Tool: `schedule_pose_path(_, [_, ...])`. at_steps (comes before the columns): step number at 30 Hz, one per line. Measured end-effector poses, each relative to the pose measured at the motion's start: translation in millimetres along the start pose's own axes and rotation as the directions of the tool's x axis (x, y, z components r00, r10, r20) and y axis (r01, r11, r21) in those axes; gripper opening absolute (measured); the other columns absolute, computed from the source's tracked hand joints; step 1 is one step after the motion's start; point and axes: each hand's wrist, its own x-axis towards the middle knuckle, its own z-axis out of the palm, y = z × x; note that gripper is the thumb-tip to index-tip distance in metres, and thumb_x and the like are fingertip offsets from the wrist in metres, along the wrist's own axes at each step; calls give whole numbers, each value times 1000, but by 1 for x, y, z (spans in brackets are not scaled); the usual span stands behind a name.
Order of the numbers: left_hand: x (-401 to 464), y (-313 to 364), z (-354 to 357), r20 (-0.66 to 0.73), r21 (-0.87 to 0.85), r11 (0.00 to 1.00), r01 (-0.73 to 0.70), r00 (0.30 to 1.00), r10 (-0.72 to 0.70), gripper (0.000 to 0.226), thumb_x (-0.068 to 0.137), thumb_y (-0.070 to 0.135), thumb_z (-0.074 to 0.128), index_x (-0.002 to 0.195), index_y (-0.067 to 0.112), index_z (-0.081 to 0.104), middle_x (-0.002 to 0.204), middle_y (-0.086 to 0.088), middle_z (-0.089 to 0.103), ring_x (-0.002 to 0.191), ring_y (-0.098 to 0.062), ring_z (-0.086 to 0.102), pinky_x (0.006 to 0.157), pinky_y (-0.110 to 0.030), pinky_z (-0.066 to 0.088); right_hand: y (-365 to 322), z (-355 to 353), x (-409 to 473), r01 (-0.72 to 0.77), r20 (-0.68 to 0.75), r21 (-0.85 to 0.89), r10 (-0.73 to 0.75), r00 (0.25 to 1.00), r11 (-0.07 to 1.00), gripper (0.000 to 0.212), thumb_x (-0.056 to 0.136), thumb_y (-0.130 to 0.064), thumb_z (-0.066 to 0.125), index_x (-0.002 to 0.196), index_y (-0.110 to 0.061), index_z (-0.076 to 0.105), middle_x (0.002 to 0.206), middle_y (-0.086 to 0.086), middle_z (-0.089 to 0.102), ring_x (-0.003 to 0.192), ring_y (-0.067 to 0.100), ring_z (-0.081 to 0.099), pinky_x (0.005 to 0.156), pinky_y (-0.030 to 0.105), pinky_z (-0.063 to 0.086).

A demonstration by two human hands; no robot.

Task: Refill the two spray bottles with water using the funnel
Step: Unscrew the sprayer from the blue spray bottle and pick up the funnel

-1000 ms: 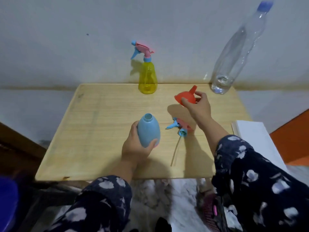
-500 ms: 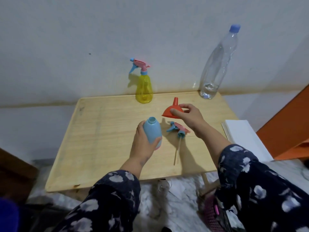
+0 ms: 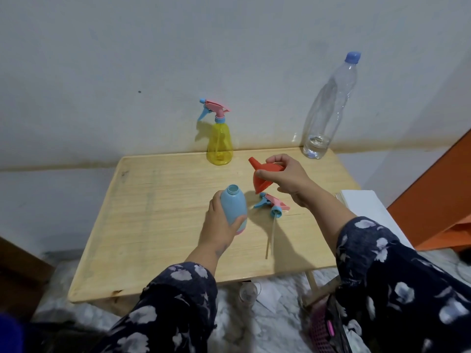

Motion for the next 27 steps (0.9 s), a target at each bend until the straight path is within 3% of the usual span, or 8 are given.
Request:
schedule_pose_path(4, [2,-1,-1,14,-19,1000,-4,1000,5,83,80,35,75,142,27,21,141,3,37,122,-21,45,100,-45,44,-11,0,-3,32,74,-57,-27,997,998,32,74,-14,77,98,-24,58,111,3,53,105,25,56,82,39,57])
schedule_pose_path(8, [2,-2,-1,26,-39,999,-7,1000,8,81,79,34,75,141,29,23,139,4,39,120,-21,45,99,-47,45,-19,3,-3,178,136,-286,-145,980,942,49,73,-15,78,107,-20,42,103,-2,43,89,15,46,68,26,47])
schedule_pose_path(10, [2,-3,-1,26,-51,999,-7,1000,8,80,79,34,76,140,31,23,137,4,40,120,-21,46,98,-47,46,-22,5,-2,226,147,-352,-184,972,909,54,70,-18,81,107,-19,41,109,0,40,93,17,45,65,23,44])
schedule_pose_path(12, [2,-3,0,25,-55,998,-8,1000,10,80,79,34,75,139,32,23,137,5,40,120,-20,45,99,-47,46,-26,6,-3,250,175,-434,-191,966,865,55,68,-26,82,109,-20,45,116,1,37,103,19,46,73,26,47])
schedule_pose_path(16, [2,-3,-1,29,-38,999,8,1000,-7,83,80,34,75,143,33,20,141,4,37,124,-21,43,101,-47,44,-32,11,-5,295,229,-479,-207,951,827,60,68,-37,83,118,-28,52,120,-1,45,108,20,48,79,31,49])
schedule_pose_path(20, [2,-2,0,36,-43,999,29,999,-27,83,81,35,74,143,36,18,142,5,37,125,-20,44,100,-47,45,-35,19,-8,339,279,-530,-218,935,777,77,70,-39,80,136,-29,43,122,-6,48,107,17,47,78,28,45])
schedule_pose_path(23, [2,-1,0,39,-47,997,66,997,-64,86,81,37,74,145,36,17,144,4,37,127,-22,44,102,-47,44,-38,27,-9,361,299,-536,-229,927,763,77,71,-39,81,131,-22,35,118,-4,45,103,19,48,74,28,47])
schedule_pose_path(27, [4,1,1,39,-55,995,77,996,-75,90,81,37,74,150,27,17,143,-1,40,130,-23,43,105,-46,42,-37,42,-10,403,304,-572,-271,913,714,74,67,-46,81,122,-19,40,117,-3,51,101,19,50,77,33,49])
